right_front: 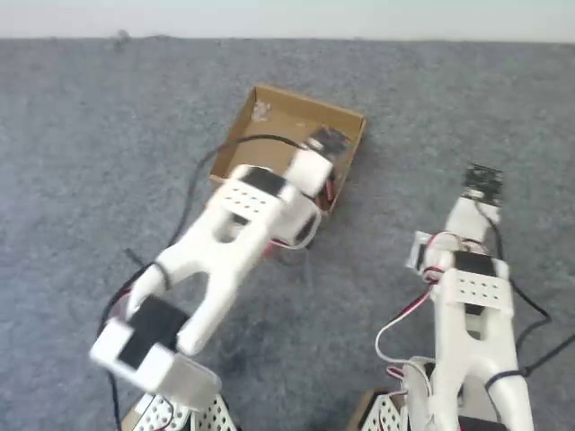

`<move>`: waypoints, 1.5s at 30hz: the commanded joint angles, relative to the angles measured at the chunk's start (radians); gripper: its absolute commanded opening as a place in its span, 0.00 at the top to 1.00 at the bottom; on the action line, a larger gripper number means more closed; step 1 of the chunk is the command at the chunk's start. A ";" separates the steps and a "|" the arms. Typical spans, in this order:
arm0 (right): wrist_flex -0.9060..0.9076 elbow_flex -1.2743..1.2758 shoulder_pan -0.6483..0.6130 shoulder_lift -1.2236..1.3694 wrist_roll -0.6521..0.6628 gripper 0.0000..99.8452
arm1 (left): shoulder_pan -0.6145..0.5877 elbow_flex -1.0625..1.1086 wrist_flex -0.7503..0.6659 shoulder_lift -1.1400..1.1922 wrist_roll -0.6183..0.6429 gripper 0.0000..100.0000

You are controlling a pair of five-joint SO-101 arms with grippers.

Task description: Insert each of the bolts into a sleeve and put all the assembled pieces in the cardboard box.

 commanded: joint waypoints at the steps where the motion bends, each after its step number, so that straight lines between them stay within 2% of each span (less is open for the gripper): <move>1: -0.068 -0.012 -0.102 -0.038 -0.014 0.99 | -0.094 0.071 -0.091 -0.160 0.052 0.99; 5: -0.174 -0.012 -0.211 -0.038 -0.015 0.99 | -0.232 0.176 -0.213 -0.212 0.149 0.99; 9: -0.260 -0.012 -0.335 -0.036 -0.015 0.99 | -0.370 0.245 -0.324 -0.229 0.187 0.99; 16: -0.420 0.012 -0.524 -0.027 -0.015 0.99 | -0.494 0.303 -0.460 -0.227 0.221 0.99; 20: -0.645 0.100 -0.625 -0.027 -0.071 0.99 | -0.503 0.326 -0.512 -0.229 0.219 0.99; 25: -1.044 0.241 -0.730 -0.025 -0.084 0.99 | -0.511 0.328 -0.519 -0.229 0.219 0.99; 27: -1.152 0.264 -0.753 -0.024 -0.084 0.99 | -0.520 0.323 -0.520 -0.226 0.219 0.99; 33: -1.267 0.209 -0.753 0.088 -0.086 0.99 | -0.525 0.329 -0.548 -0.222 0.219 0.99; 39: -1.595 0.195 -0.759 0.321 -0.086 0.99 | -0.525 0.329 -0.548 -0.221 0.215 0.99; 45: -1.839 0.207 -0.759 0.535 -0.086 0.99 | -0.522 0.328 -0.549 -0.221 0.213 0.99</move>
